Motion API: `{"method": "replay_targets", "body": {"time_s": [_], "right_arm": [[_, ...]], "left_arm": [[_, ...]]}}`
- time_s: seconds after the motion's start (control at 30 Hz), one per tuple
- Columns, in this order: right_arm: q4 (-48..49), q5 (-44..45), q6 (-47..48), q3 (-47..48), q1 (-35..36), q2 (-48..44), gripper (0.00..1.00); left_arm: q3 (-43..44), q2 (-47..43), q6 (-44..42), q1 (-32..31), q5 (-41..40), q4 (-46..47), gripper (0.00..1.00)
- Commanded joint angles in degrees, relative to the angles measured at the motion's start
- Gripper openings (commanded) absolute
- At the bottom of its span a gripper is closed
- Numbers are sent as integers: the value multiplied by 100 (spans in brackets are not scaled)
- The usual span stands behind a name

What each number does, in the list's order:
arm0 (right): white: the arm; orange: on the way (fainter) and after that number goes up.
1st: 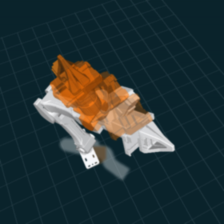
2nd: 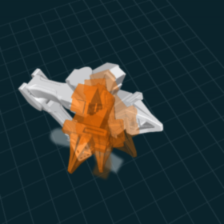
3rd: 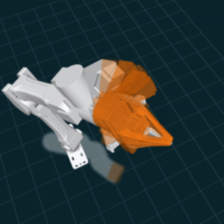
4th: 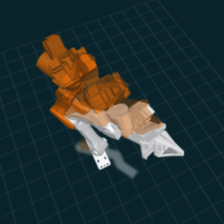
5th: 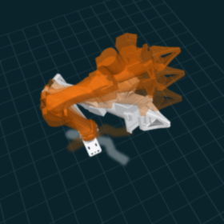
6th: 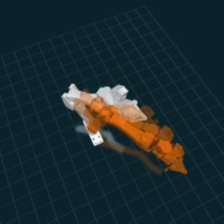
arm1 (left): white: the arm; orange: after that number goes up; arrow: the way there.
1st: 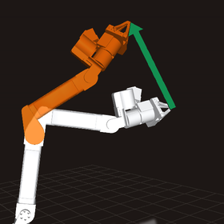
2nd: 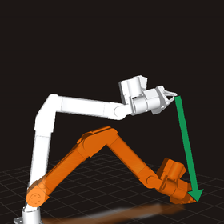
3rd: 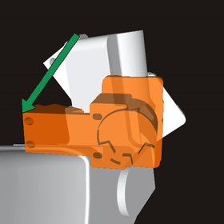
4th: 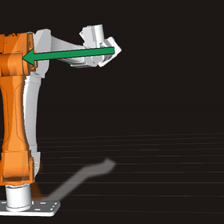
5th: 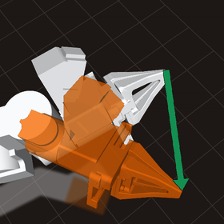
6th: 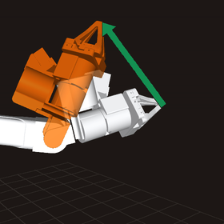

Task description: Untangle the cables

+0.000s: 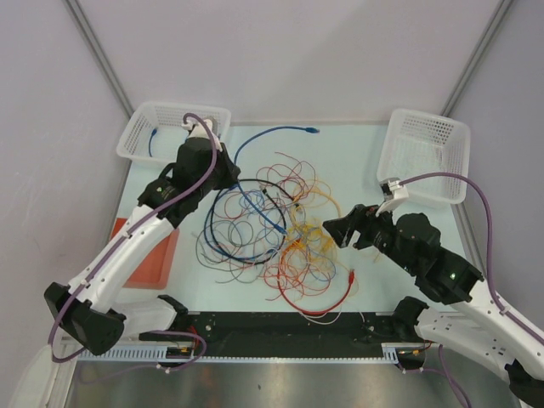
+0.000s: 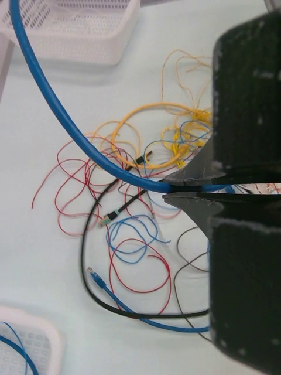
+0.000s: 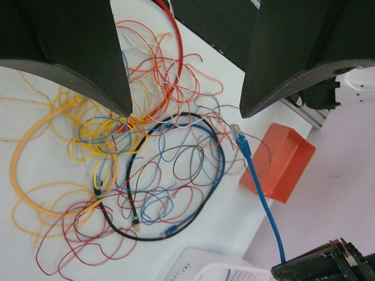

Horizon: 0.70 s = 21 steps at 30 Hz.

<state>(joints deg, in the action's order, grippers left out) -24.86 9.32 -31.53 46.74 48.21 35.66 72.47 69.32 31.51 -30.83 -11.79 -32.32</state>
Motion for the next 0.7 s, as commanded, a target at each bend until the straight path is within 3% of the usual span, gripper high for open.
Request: {"method": "replay_targets", "body": {"time_s": [0.0, 0.27, 0.37, 0.43, 0.5, 0.67], "right_arm": [[640, -272, -55, 72, 22, -121, 80], [1431, -800, -152, 169, 66, 134, 79], [1502, -836, -169, 230, 84, 187, 79], [1380, -766, -134, 256, 84, 143, 79], [1221, -617, -117, 257, 92, 73, 80], [729, -335, -29, 248, 84, -156, 80]], "left_arm": [[470, -357, -74, -230, 54, 58, 0], [805, -401, -338, -590, 221, -38, 0], [804, -454, -356, -600, -138, -107, 0], [1014, -332, -382, -539, -972, -379, 0], [1322, -42, -330, -381, -1586, -740, 0], [1332, 327, 355, 936, -1283, -743, 0]]}}
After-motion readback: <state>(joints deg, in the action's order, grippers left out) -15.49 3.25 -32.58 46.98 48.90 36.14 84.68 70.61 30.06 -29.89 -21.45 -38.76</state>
